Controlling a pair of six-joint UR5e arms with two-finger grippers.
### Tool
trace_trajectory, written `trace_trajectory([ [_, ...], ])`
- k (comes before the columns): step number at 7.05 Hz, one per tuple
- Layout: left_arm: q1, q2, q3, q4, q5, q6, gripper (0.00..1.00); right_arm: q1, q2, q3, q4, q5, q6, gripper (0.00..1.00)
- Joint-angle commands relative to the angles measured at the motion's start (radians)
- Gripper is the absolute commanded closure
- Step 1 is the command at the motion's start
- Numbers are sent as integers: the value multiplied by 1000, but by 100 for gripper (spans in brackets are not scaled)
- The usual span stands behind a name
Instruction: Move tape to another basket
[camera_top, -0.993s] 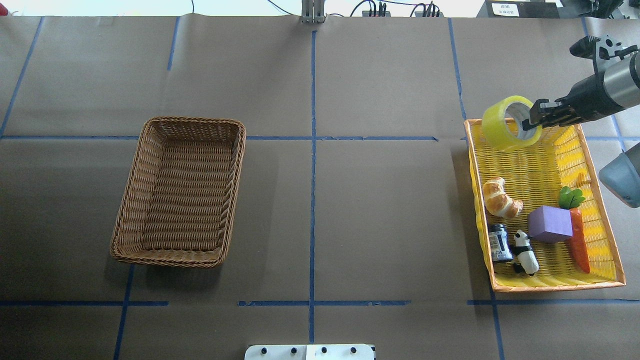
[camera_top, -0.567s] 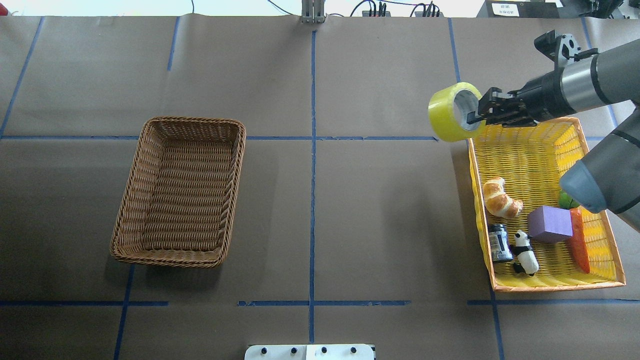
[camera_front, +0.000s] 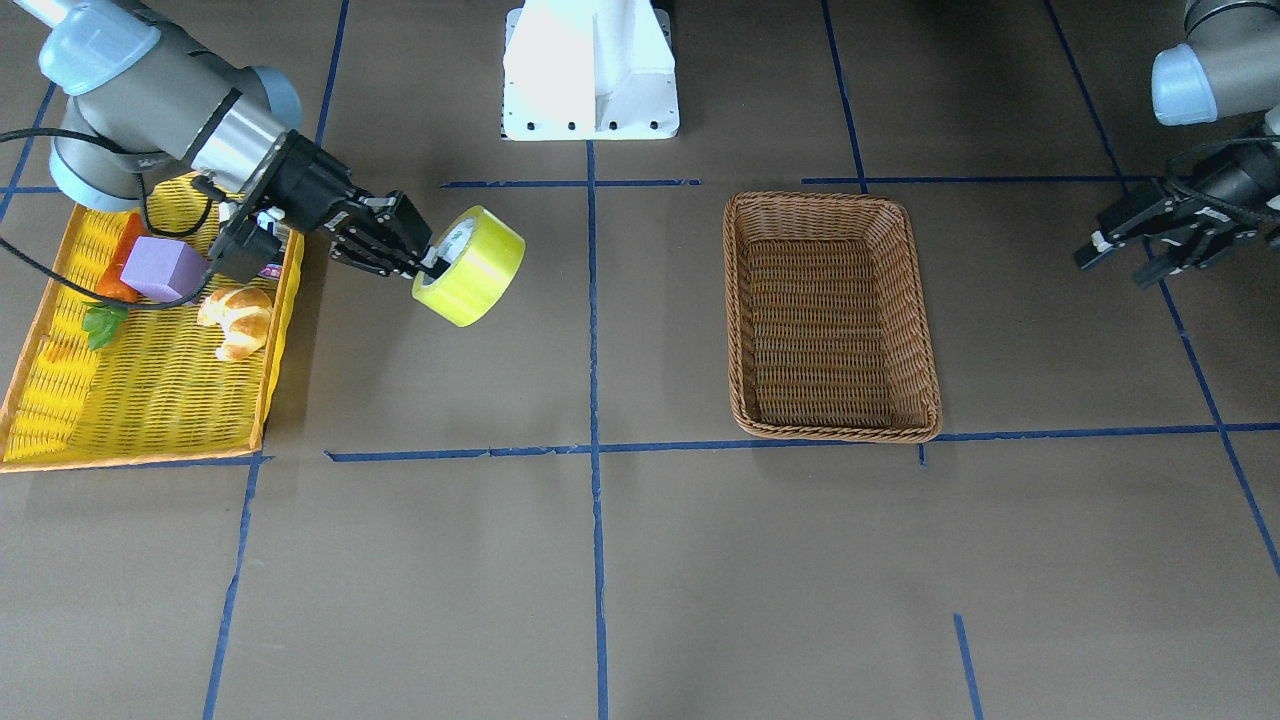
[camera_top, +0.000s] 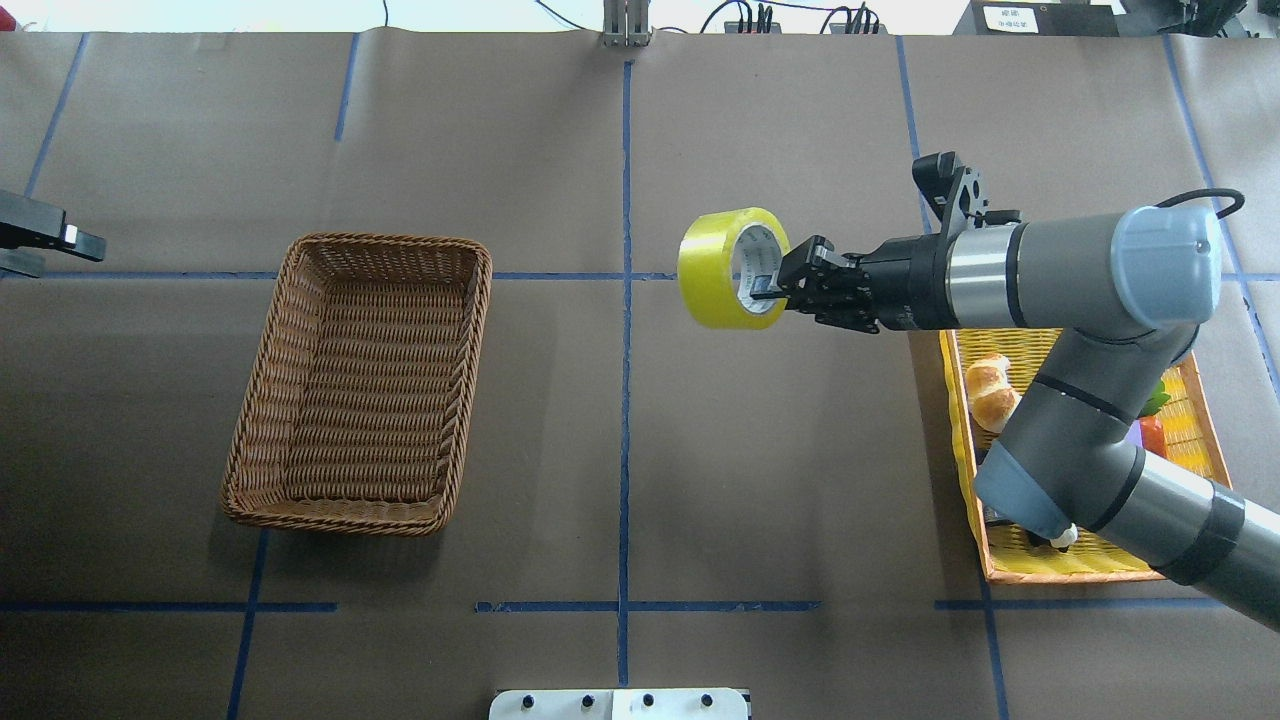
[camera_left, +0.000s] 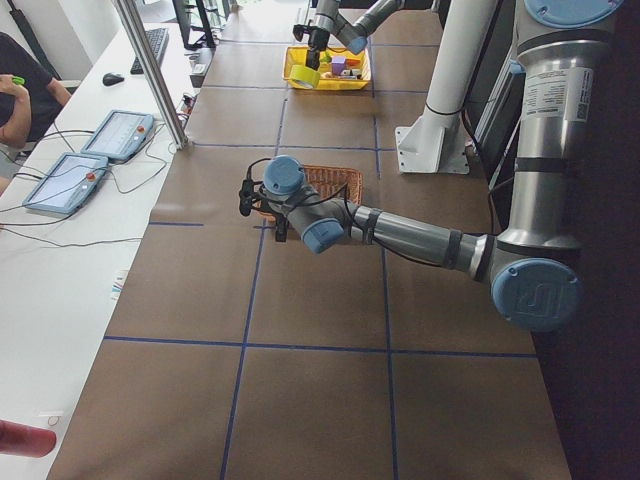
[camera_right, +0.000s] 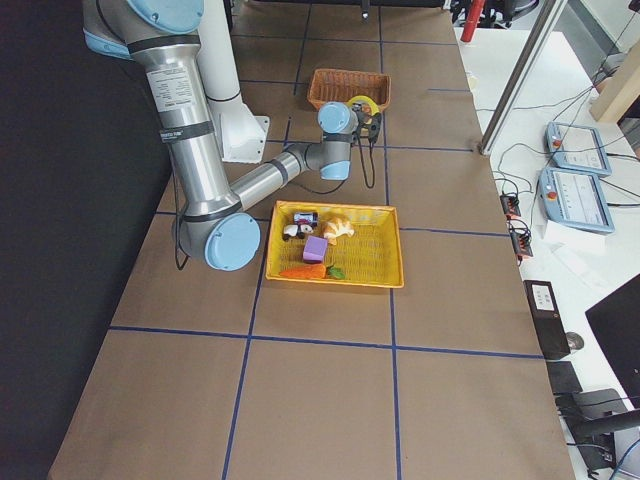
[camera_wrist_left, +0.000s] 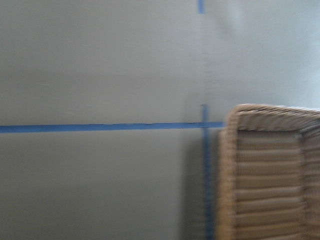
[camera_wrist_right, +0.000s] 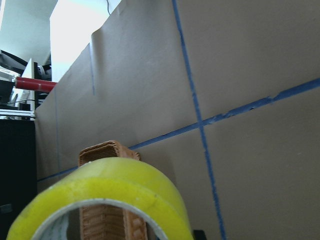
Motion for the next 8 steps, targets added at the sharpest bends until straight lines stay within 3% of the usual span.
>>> trace_trajectory([
  [1, 105, -79, 1, -195, 4, -347, 0, -49, 27, 3, 92, -35, 107, 99],
  [2, 145, -104, -2, -318, 31, -549, 0, -55, 27, 4, 123, -35, 115, 99],
  [4, 264, -150, -7, -652, 217, -1054, 0, -66, 42, 13, 131, -24, 181, 99],
  [6, 424, -241, -21, -756, 426, -1325, 0, -88, 85, 23, 131, 70, 195, 98],
  [8, 548, -294, -36, -790, 572, -1404, 0, -121, 85, 74, 131, 132, 198, 98],
])
